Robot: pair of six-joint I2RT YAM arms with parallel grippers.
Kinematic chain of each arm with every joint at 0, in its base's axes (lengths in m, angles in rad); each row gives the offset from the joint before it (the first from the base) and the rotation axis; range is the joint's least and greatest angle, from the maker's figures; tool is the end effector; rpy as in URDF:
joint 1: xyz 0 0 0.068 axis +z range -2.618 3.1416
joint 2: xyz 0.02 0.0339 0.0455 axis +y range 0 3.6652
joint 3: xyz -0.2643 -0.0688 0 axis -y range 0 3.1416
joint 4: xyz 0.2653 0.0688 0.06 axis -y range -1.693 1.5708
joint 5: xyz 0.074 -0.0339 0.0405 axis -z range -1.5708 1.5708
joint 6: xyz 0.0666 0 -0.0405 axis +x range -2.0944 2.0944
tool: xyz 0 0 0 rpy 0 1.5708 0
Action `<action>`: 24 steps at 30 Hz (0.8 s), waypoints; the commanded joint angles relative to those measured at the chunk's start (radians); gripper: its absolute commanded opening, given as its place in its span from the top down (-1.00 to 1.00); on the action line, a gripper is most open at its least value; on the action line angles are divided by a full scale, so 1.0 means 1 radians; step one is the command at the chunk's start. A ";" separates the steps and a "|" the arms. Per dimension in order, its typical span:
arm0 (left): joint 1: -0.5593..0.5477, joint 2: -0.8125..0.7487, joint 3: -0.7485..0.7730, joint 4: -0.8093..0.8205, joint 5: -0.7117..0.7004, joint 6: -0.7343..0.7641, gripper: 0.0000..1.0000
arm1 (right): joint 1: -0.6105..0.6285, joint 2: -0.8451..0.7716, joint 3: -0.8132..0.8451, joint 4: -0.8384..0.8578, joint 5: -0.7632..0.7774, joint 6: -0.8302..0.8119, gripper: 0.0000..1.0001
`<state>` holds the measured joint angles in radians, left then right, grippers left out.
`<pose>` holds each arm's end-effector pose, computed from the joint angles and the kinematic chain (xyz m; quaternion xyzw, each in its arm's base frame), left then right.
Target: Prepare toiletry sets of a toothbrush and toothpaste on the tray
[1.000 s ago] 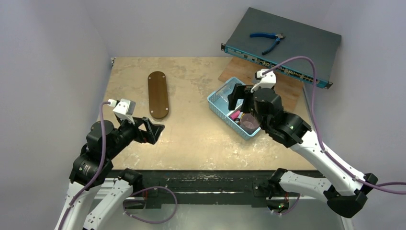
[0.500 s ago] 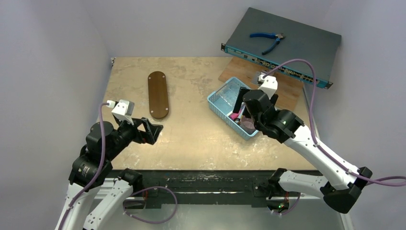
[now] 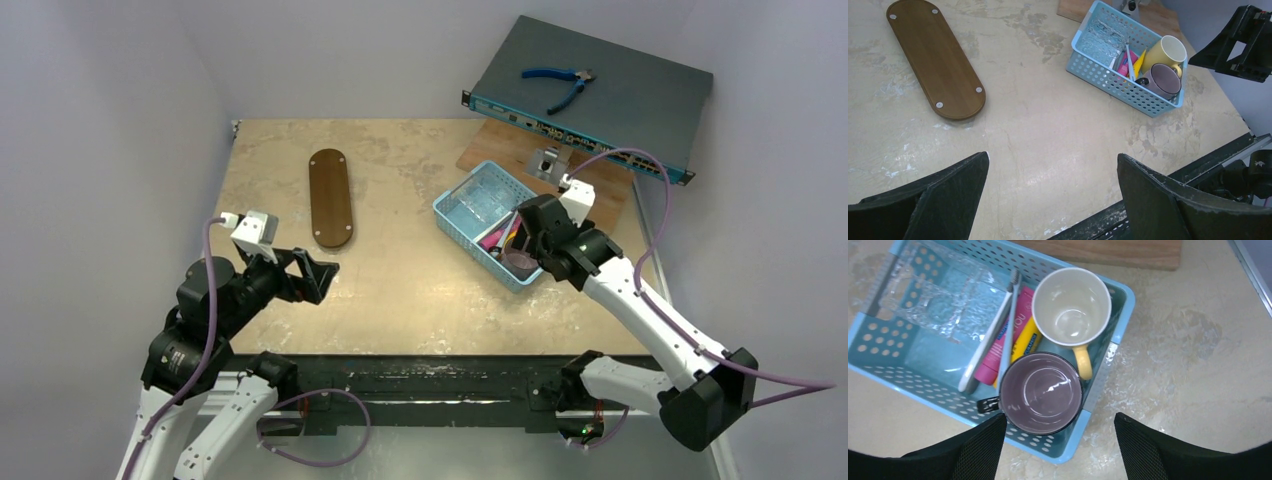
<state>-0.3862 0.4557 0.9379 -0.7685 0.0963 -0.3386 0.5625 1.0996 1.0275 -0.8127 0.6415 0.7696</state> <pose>0.1129 -0.0528 0.3664 0.0479 0.7989 -0.2481 0.5458 0.2324 0.0994 0.2912 0.1978 0.8780 -0.0362 0.4344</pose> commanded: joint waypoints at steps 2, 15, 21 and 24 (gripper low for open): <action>0.007 -0.011 -0.001 0.016 0.001 -0.004 -0.99 | -0.064 -0.016 -0.063 0.002 -0.014 0.078 -0.57; 0.007 -0.016 -0.004 0.015 0.011 -0.004 -0.99 | -0.200 -0.035 -0.158 0.024 -0.013 0.132 -0.18; 0.007 -0.012 -0.004 0.017 0.014 -0.004 -0.99 | -0.258 -0.032 -0.204 0.084 -0.071 0.125 -0.08; 0.007 -0.010 -0.004 0.016 0.015 -0.004 -0.99 | -0.274 -0.021 -0.219 0.116 -0.105 0.117 -0.06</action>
<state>-0.3862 0.4469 0.9375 -0.7723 0.1005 -0.3386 0.3077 1.0786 0.8253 -0.7681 0.5793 0.8742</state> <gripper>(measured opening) 0.996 0.535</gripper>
